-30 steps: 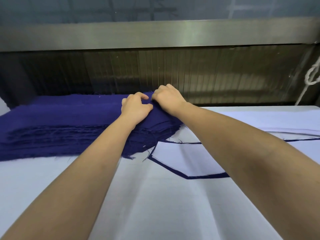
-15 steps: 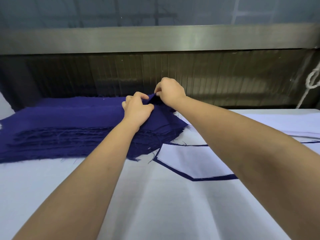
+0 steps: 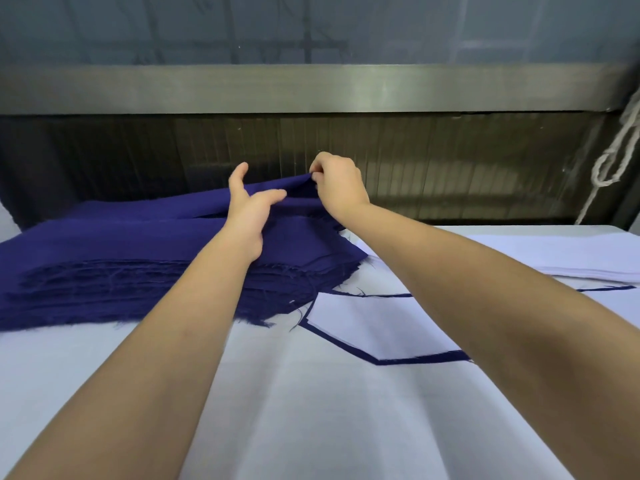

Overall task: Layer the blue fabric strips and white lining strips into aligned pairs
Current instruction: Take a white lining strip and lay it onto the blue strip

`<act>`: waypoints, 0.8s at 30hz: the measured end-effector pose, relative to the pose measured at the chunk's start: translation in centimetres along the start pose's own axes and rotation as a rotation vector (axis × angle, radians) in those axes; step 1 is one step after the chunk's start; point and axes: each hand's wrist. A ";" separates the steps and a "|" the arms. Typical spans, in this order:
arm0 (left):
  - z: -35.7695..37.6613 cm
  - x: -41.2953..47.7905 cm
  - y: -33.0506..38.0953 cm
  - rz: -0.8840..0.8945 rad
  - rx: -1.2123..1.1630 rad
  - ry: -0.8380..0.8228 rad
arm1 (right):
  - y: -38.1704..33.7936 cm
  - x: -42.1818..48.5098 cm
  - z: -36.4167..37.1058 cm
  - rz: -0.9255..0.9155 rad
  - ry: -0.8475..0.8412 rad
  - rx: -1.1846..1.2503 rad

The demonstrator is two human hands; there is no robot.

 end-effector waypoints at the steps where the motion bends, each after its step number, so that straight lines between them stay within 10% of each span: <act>1: -0.1 0.0 0.2 -0.037 -0.125 0.023 | 0.1 -0.1 -0.2 0.014 0.000 0.035; 12: -1.1 1.0 0.5 -0.241 -0.762 0.091 | 4.0 -2.5 -1.6 0.190 0.120 0.419; 24: 0.1 -0.5 1.0 -0.322 -0.717 0.049 | 11.3 -9.1 -8.2 0.368 0.190 0.428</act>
Point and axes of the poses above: each hand's wrist, its own x-axis towards the middle knuckle, its own z-axis out of the palm, y = z × x, and after that the axes turned 2 degrees about y, right-handed
